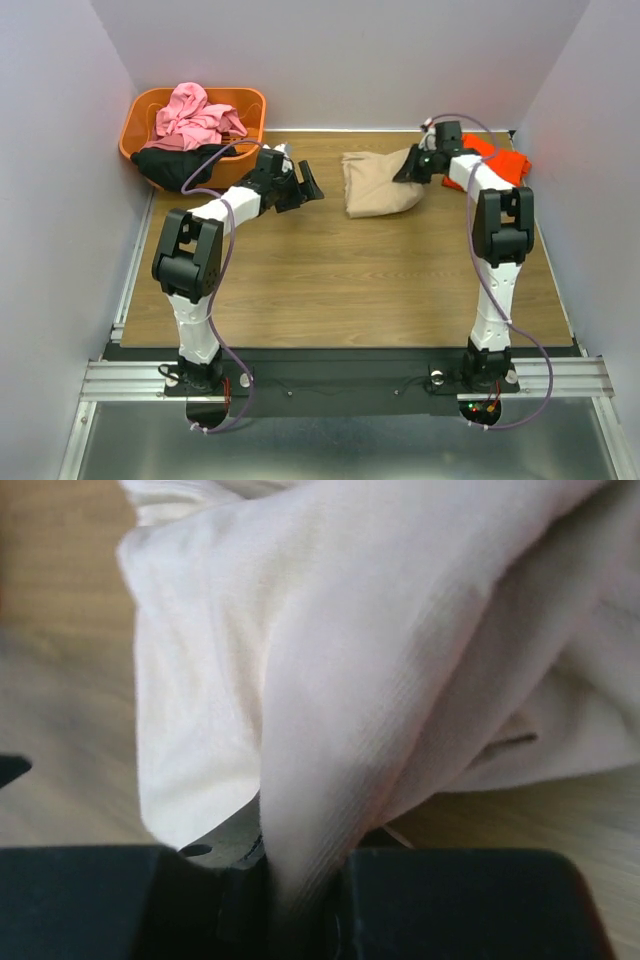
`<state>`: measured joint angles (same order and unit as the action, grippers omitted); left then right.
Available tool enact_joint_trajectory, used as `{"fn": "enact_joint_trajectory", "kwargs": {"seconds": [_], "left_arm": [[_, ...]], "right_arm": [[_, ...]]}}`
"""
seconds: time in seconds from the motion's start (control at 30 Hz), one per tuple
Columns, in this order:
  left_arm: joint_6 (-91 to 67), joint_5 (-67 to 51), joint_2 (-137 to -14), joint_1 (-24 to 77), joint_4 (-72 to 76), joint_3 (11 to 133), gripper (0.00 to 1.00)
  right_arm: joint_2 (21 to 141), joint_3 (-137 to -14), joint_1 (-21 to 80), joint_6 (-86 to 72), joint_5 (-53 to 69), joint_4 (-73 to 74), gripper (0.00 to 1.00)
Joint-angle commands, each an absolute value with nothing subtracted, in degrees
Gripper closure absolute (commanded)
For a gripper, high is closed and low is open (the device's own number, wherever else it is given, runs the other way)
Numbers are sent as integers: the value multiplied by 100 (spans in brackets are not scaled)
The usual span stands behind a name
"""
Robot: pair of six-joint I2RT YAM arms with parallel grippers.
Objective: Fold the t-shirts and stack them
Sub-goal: Neatly place the folded tshirt to the corner
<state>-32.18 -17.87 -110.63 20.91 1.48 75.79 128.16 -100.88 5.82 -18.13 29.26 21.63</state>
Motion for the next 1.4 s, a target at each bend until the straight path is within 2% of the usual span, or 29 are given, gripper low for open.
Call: {"fn": "enact_joint_trajectory", "kwargs": {"seconds": [0.0, 0.33, 0.6, 1.0, 1.37], "left_arm": [[-3111, -1810, -10609, 2066, 150, 7313, 8], [-3015, -1732, -10292, 2065, 167, 6408, 8], [-2997, -1670, -10108, 2065, 158, 6065, 8], [-3006, -1591, -10002, 2065, 9, 6038, 9], [-2971, -1503, -9844, 2065, -290, 6126, 9]], "right_arm": [[12287, -10932, 299, -1468, 2452, 2452, 100], [12691, -12821, -509, -1362, 2259, 3032, 99], [13069, -13745, -1054, -1318, 2250, 3050, 100], [13342, -13861, -1635, -1116, 2584, 3041, 100], [13456, -13615, -1714, -546, 1846, 3050, 99]]}}
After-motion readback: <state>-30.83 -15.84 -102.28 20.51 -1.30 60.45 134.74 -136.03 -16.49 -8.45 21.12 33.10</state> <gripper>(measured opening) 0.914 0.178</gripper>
